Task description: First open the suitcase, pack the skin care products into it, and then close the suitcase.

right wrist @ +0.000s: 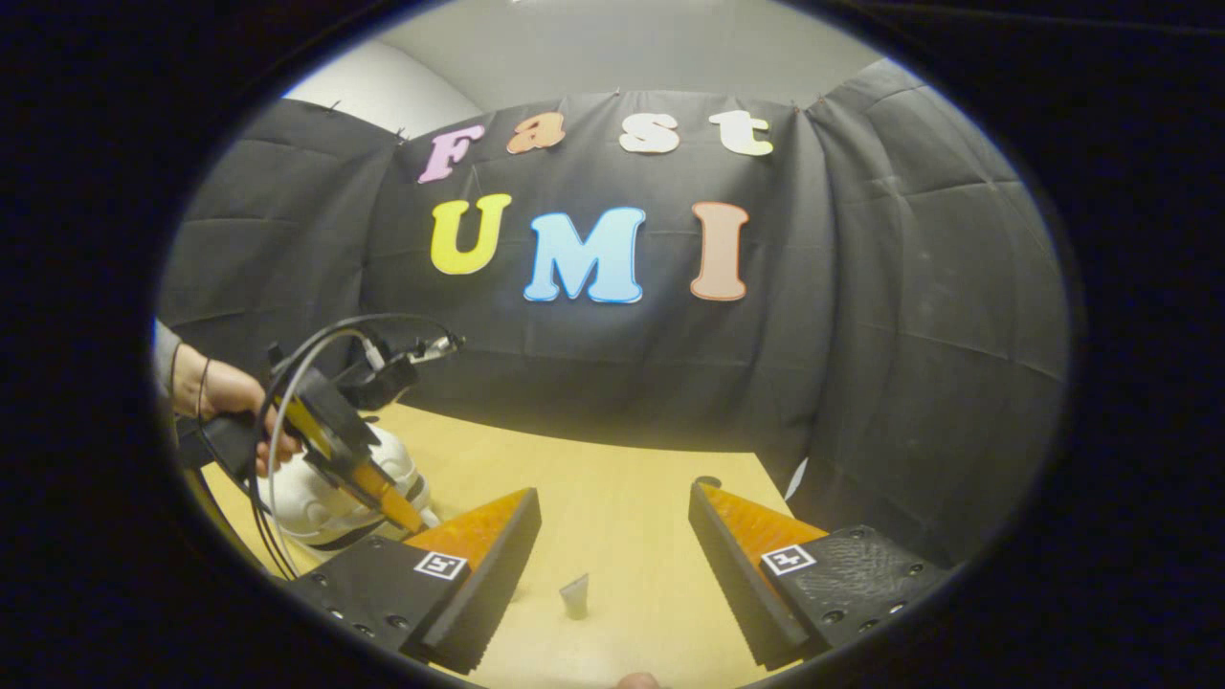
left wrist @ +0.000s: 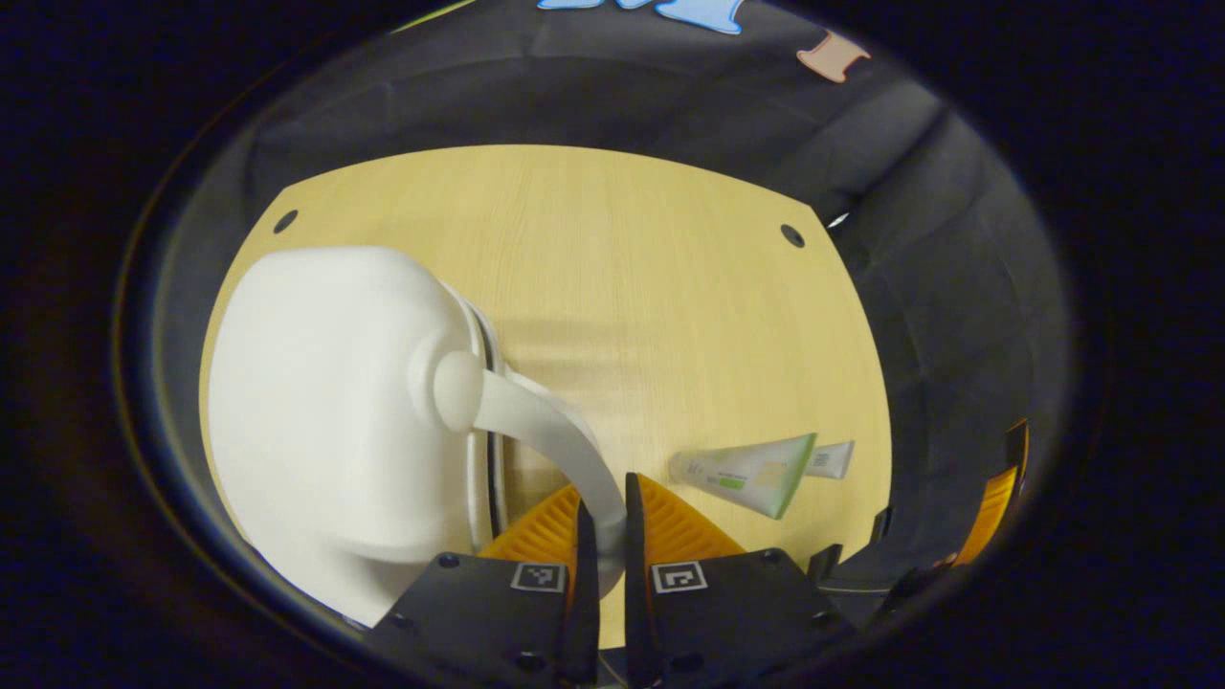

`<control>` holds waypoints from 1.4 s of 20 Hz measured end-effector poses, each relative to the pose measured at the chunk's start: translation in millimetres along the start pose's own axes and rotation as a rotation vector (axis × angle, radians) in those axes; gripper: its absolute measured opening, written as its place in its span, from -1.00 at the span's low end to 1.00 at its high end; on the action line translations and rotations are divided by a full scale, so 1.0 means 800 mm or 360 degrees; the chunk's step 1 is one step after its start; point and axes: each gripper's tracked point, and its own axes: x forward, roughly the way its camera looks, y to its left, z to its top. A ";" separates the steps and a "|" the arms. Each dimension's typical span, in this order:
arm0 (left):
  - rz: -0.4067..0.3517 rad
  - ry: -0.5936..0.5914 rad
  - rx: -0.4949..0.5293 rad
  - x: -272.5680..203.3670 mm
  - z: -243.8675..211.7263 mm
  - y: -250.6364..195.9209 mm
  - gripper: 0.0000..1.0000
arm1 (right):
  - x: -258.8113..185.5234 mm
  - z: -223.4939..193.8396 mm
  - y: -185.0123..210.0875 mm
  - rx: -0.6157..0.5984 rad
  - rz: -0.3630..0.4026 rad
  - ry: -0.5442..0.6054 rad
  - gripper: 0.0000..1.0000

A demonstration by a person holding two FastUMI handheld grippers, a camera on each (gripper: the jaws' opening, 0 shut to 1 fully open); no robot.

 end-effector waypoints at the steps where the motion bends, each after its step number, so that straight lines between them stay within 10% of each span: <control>1: 0.0004 -0.0029 0.0003 -0.026 0.013 0.002 -0.63 | 0.001 0.003 0.003 -0.0001 0.0017 -0.0008 0.90; 14: 0.0279 -0.0330 0.0084 -0.310 0.142 0.294 -0.64 | 0.015 0.050 0.067 0.0014 -0.0137 -0.0095 0.89; 28: 0.0577 -0.0156 -0.0103 -0.198 0.087 0.696 -0.64 | 0.004 0.079 0.152 -0.0001 -0.0389 -0.0072 0.89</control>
